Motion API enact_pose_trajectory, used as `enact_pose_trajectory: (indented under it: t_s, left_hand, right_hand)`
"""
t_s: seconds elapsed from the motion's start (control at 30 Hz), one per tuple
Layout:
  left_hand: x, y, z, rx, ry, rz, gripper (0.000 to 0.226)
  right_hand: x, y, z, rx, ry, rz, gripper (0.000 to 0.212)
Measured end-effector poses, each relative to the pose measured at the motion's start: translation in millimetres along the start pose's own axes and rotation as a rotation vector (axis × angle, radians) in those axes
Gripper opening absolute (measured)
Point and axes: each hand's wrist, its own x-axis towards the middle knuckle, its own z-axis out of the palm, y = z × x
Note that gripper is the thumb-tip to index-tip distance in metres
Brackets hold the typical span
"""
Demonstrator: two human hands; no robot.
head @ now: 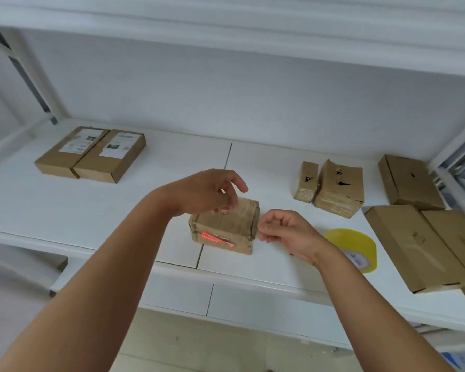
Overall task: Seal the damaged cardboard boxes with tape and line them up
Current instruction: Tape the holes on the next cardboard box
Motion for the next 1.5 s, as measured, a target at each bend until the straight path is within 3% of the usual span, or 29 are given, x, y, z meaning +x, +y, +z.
enact_pose_trajectory:
  t_s: [0.13, 0.3, 0.4, 0.43, 0.53, 0.6, 0.7, 0.73, 0.83, 0.87, 1.0, 1.13, 1.3, 1.5]
  left_hand:
    - [0, -14, -6, 0.022, 0.135, -0.008, 0.025]
    - [2, -26, -13, 0.169, 0.491, 0.005, 0.016]
    - [0, -29, -22, 0.066, 0.532, 0.054, 0.013]
    - [-2, -29, -24, 0.048, 0.507, 0.079, 0.015]
    - [-5, -25, -27, 0.028, 0.453, 0.141, 0.02]
    - [-4, -24, -28, 0.032, 0.446, 0.157, 0.021]
    - [-3, -26, -31, 0.045, 0.458, 0.149, 0.022]
    - [-3, -28, -31, 0.062, 0.473, 0.143, 0.022]
    - [-2, -35, -31, 0.098, 0.494, 0.127, 0.021]
    - [-3, -37, -30, 0.098, 0.486, 0.124, 0.021]
    - [-4, -44, -27, 0.11, 0.47, 0.122, 0.018]
    - [-6, -47, -26, 0.115, 0.45, 0.106, 0.019]
    - [-8, -48, -24, 0.077, 0.451, 0.119, 0.018]
    - [-6, -50, -23, -0.034, 0.538, 0.041, 0.054]
  right_hand:
    - [5, -11, 10, 0.023, 0.213, -0.049, 0.017]
    - [11, -36, 18, -0.133, 0.455, -0.128, 0.023]
    - [15, -40, 23, -0.153, 0.53, -0.167, 0.013]
    - [15, -41, 26, -0.106, 0.516, -0.155, 0.011]
    - [18, -39, 37, 0.064, 0.308, -0.122, 0.048]
    - [23, -37, 46, 0.16, 0.23, -0.117, 0.047]
    - [25, -42, 58, 0.189, 0.268, -0.136, 0.033]
    - [24, -42, 61, 0.225, 0.274, -0.127, 0.038]
    - [20, -42, 69, 0.372, 0.224, -0.098, 0.085]
    - [19, -41, 72, 0.363, 0.223, -0.107, 0.091]
    - [17, -39, 83, 0.332, 0.259, -0.149, 0.076]
    - [18, -38, 91, 0.303, 0.352, -0.127, 0.018]
    - [22, -36, 93, 0.145, 0.601, -0.164, 0.017]
    - [18, -48, 82, -0.119, 0.824, -0.359, 0.019]
